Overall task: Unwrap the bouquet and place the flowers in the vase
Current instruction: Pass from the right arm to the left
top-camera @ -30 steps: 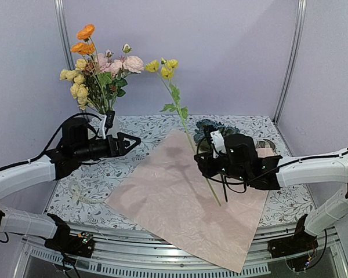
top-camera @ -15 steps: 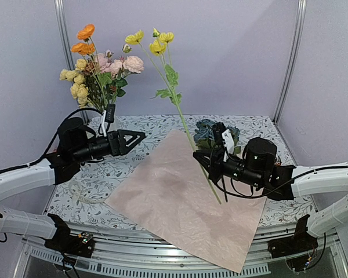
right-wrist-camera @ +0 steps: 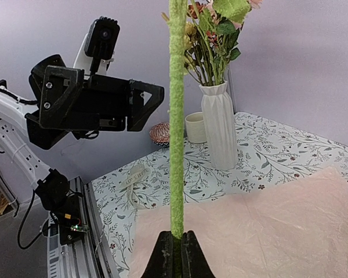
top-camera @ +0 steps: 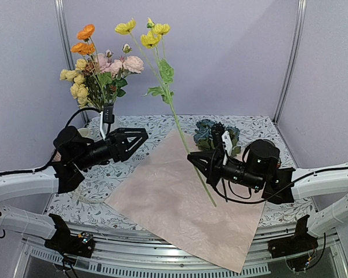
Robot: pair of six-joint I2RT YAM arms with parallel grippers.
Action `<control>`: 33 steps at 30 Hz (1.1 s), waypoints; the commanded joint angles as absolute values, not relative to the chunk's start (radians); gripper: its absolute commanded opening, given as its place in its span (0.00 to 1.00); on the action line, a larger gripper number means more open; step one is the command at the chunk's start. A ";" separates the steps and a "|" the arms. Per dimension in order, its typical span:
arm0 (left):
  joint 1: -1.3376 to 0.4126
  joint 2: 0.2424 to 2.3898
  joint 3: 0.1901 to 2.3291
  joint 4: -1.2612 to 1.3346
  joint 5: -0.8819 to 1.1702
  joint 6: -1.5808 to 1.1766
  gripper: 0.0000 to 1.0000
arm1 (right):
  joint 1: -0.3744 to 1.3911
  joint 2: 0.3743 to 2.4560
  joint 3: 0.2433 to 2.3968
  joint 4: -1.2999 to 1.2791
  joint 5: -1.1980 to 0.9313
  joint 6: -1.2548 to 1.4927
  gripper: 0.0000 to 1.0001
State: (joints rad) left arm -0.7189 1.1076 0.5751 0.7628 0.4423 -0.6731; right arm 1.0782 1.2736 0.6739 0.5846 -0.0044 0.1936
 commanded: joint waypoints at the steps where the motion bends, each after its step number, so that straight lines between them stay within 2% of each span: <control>1: -0.753 1.153 0.611 0.862 0.435 -0.648 0.85 | 1.095 1.305 0.703 0.632 -0.036 0.195 0.03; 13: -0.788 1.201 0.655 0.887 0.448 -0.618 0.86 | 1.114 1.344 0.715 0.652 -0.060 0.209 0.03; 22: -0.791 1.182 0.629 0.894 0.440 -0.608 0.98 | 1.118 1.361 0.720 0.660 -0.069 0.210 0.03; 33: -0.791 1.171 0.605 0.922 0.437 -0.597 0.98 | 1.119 1.378 0.722 0.666 -0.077 0.212 0.03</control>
State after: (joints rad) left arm -0.7792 1.1839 0.6247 0.8734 0.4362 -0.6132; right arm 1.1126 1.3598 0.6949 0.6300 -0.0631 0.2028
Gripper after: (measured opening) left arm 0.981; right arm 0.031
